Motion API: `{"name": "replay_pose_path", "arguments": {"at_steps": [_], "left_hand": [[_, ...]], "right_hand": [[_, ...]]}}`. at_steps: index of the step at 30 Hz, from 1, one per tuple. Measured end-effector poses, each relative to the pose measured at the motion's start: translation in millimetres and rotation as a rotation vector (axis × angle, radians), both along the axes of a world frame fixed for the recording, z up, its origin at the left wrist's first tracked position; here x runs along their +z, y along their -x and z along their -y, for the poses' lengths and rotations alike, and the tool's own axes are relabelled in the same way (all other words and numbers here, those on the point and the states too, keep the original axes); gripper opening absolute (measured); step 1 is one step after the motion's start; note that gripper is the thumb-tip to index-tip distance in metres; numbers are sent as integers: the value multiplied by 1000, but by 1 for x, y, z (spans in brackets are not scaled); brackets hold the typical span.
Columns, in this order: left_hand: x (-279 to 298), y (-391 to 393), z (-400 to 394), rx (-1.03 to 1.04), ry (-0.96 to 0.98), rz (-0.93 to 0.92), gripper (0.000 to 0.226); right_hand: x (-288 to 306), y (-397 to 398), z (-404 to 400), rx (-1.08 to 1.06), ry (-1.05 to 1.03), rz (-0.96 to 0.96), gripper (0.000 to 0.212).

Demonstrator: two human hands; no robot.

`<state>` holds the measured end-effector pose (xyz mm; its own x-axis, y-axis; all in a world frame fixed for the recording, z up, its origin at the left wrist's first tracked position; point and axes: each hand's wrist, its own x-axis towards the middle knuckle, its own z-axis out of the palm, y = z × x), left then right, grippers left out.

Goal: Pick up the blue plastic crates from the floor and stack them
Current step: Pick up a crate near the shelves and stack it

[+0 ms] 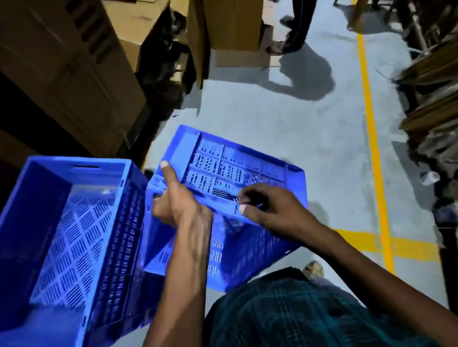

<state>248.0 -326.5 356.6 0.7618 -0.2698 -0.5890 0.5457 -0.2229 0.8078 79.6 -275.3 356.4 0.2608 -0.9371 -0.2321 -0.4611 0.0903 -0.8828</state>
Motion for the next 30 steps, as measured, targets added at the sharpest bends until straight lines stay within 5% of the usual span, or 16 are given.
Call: {"name": "replay_pose_path", "arguments": {"at_steps": [7,12,19,21,27,30], "left_hand": [[15,3,-2,-5,101,-76,36],[30,8,7,14,167,-109,40],[47,-6,22,-155,362,-155,38],[84,54,29,-35,394,19,37],[79,36,12,-409,517,120,24],[59,35,-6,-378,465,199,21]], "right_hand": [[5,-13,25,266,247,-294,54],[14,-7,43,296,423,-357,47],[24,-24,70,150,555,-269,54],[49,32,100,242,599,-156,49],[66,34,110,108,747,-81,48],[83,49,117,67,741,8,58]]}}
